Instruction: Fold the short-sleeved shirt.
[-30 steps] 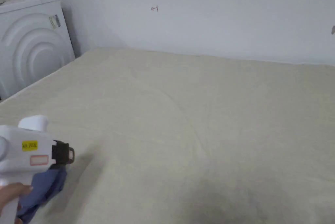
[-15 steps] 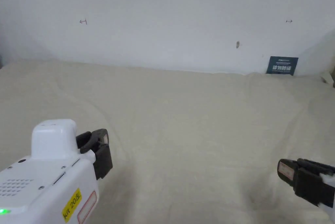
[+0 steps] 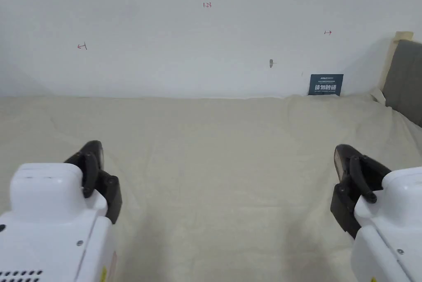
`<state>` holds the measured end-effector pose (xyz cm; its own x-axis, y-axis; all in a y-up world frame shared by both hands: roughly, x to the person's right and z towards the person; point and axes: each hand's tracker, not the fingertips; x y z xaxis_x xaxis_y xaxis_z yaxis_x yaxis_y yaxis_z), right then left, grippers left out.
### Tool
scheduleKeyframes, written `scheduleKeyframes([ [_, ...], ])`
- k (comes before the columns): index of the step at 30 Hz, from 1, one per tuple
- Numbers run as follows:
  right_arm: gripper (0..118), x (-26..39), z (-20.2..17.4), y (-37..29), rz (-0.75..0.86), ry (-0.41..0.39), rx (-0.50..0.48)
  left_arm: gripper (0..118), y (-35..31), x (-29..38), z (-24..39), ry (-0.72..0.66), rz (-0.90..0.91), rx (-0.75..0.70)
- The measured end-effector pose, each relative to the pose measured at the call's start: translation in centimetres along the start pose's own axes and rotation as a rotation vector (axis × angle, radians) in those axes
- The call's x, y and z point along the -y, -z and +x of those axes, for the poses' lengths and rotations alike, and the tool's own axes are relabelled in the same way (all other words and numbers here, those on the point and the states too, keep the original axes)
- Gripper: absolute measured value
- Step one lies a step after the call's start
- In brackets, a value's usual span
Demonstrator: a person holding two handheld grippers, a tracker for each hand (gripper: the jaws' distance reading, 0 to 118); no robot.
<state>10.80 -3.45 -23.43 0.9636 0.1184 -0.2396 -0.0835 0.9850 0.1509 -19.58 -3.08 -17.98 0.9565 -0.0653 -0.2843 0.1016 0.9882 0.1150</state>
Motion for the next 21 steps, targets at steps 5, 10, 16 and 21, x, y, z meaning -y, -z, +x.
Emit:
scheduleKeyframes([
  [5,0,1.6,-0.2,0.0,-0.081,0.048,0.028,0,-0.1,1.3,0.7,-0.007,-0.079,0.007],
  [10,0,1.4,-0.4,-0.2,-0.068,0.036,0.027,0,-0.2,1.5,1.1,0.01,-0.089,0.001],
  [16,0,0.8,-0.5,-0.2,-0.059,0.027,0.031,1,-0.2,1.1,1.1,0.006,-0.084,-0.013],
  [21,42,0.8,-0.6,-0.1,-0.06,0.024,0.067,44,-0.1,1.0,1.1,0.005,-0.089,0.015],
])
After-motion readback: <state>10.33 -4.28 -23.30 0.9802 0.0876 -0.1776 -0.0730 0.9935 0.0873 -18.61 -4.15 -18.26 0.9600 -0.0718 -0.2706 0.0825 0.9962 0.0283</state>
